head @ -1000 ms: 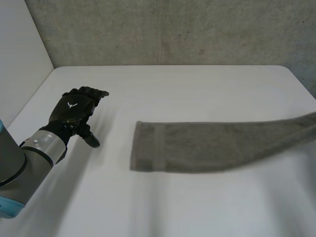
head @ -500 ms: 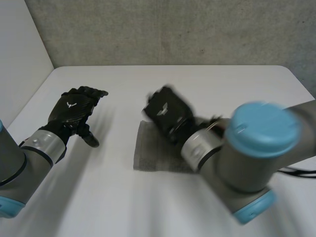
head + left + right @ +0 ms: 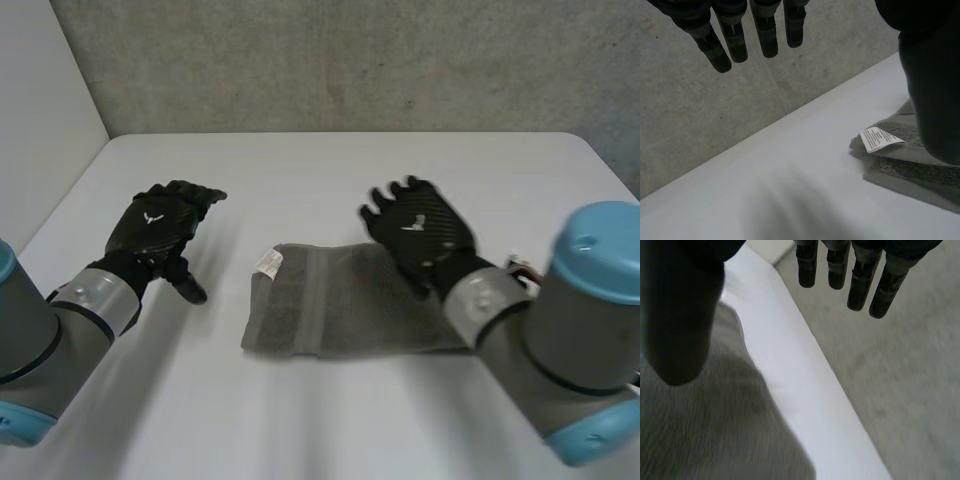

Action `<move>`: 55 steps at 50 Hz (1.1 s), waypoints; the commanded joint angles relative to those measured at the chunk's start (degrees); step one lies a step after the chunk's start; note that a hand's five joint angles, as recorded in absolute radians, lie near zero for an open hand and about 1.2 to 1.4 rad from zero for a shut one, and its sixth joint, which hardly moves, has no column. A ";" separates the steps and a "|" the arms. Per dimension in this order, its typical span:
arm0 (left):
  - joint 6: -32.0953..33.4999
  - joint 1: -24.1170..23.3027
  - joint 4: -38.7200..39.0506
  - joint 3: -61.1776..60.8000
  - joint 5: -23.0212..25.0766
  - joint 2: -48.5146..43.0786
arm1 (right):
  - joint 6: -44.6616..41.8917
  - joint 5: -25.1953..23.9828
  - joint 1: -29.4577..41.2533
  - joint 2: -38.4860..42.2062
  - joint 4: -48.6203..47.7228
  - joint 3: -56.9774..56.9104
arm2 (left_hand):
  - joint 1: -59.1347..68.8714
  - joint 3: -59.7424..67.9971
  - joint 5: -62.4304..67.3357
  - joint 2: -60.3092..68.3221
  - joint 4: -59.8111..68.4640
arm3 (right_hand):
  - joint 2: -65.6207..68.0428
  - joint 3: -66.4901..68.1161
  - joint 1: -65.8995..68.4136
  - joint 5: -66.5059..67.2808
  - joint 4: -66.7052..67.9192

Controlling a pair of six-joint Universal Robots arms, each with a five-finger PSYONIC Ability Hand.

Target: Fold the towel.

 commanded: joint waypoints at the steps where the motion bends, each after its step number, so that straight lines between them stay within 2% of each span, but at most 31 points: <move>1: 0.26 -2.34 0.05 -0.14 0.07 -0.11 | -1.46 -1.64 -9.21 -1.80 -0.75 9.59 | -3.69 -2.23 -11.07 -3.14 -3.30 | -4.02 -4.04 -3.16 -3.65 -4.52; 6: 0.34 -4.80 0.05 -0.14 -0.11 -0.28 | -2.43 -5.60 -13.34 -1.44 -1.46 13.19 | -3.69 -2.23 -11.07 -3.14 -3.30 | 1.79 1.76 2.64 2.15 1.29; 8: 0.34 -5.94 0.14 -0.32 -0.20 -0.46 | -2.43 -7.70 -15.44 0.22 -2.42 14.15 | -3.69 -2.23 -11.07 -3.14 -3.30 | 10.82 10.79 11.67 11.19 10.32; 11: 0.34 -6.20 0.23 -0.49 -0.11 -0.46 | -2.34 -8.32 -15.98 2.94 -2.86 13.81 | -3.69 -2.23 -11.07 -3.14 -3.30 | 16.74 16.72 17.60 17.11 16.24; 17: 0.34 -6.20 0.14 -0.50 -0.20 -0.55 | -2.16 -8.06 -15.89 5.32 -2.86 13.01 | -3.69 -2.23 -11.07 -3.14 -3.30 | 16.92 16.90 17.78 17.29 16.43; 20: 0.34 -6.12 0.14 -0.50 -0.20 -0.55 | -2.08 -7.97 -15.54 5.67 -2.86 12.84 | -3.69 -2.23 -11.07 -3.14 -3.30 | 22.98 22.95 23.84 23.35 22.48; 21: 0.34 -6.12 0.14 -0.58 -0.11 -0.55 | -1.73 -7.97 -15.45 5.67 -2.86 12.84 | -3.69 -2.23 -11.07 -3.14 -3.30 | 28.48 28.45 29.33 28.84 27.98; 22: 0.34 -6.12 0.14 -0.58 -0.11 -0.55 | -1.72 -7.97 -15.45 5.67 -2.86 12.84 | -3.69 -2.23 -11.07 -3.14 -3.30 | 28.53 28.50 29.39 28.90 28.03; 24: 0.34 -5.94 0.23 -0.85 -0.11 -0.46 | -1.72 -7.88 -15.89 5.59 -2.95 12.84 | -3.69 -2.23 -11.07 -3.14 -3.30 | 44.92 44.90 45.78 45.29 44.43; 25: 0.34 -5.94 0.23 -0.85 -0.11 -0.46 | -1.72 -7.88 -15.89 5.59 -2.95 12.84 | -3.69 -2.23 -11.07 -3.14 -3.30 | 45.02 44.99 45.87 45.38 44.52; 27: 0.34 -5.94 0.14 -0.93 -0.11 -0.37 | -1.72 -7.71 -15.98 5.24 -2.86 12.93 | -3.69 -2.23 -11.07 -3.14 -3.30 | 63.42 63.39 64.27 63.78 62.92; 39: 0.17 -5.94 0.05 -0.14 -0.37 0.51 | -6.12 -6.65 -14.31 0.58 0.13 8.44 | -3.69 -2.23 -11.07 -3.14 -3.30 | 65.98 65.96 66.84 66.35 65.48; 41: 0.08 -5.77 -0.03 0.56 -0.55 1.29 | -7.78 -6.56 -8.90 -0.47 1.88 4.08 | -3.69 -2.23 -11.07 -3.14 -3.30 | 65.98 65.96 66.84 66.35 65.48; 42: 0.08 -5.76 -0.03 0.56 -0.55 1.30 | -7.79 -6.56 -8.86 -0.48 1.88 4.05 | -3.69 -2.23 -11.07 -3.14 -3.30 | 65.98 65.96 66.84 66.35 65.48; 44: -0.36 -5.50 -0.21 1.43 -0.64 2.96 | -8.31 -6.04 -0.64 0.22 3.63 -2.07 | -3.69 -2.23 -11.07 -3.14 -3.30 | 65.98 65.96 66.84 66.35 65.48; 47: -0.53 -5.41 -0.21 1.70 -0.72 3.67 | -8.32 -5.51 2.65 0.93 4.96 -5.00 | -3.69 -2.23 -11.07 -3.14 -3.30 | 65.98 65.96 66.84 66.35 65.48; 49: -1.50 -5.41 -0.21 2.31 -1.42 4.90 | -8.49 -4.98 7.99 5.12 7.58 -10.69 | -3.69 -2.23 -11.07 -3.14 -3.30 | 65.98 65.96 66.84 66.35 65.48; 53: -3.17 -5.41 -0.21 2.93 -3.54 5.87 | -8.84 -4.89 13.02 11.04 10.41 -16.34 | -3.86 -2.40 -11.23 -3.30 -3.47 | 65.98 65.96 66.84 66.35 65.48; 55: -5.01 -5.50 -0.21 3.63 -5.37 5.96 | -9.02 -4.98 17.57 17.24 13.47 -21.24 | -3.86 -2.40 -11.23 -3.30 -3.47 | 65.98 65.96 66.84 66.35 65.48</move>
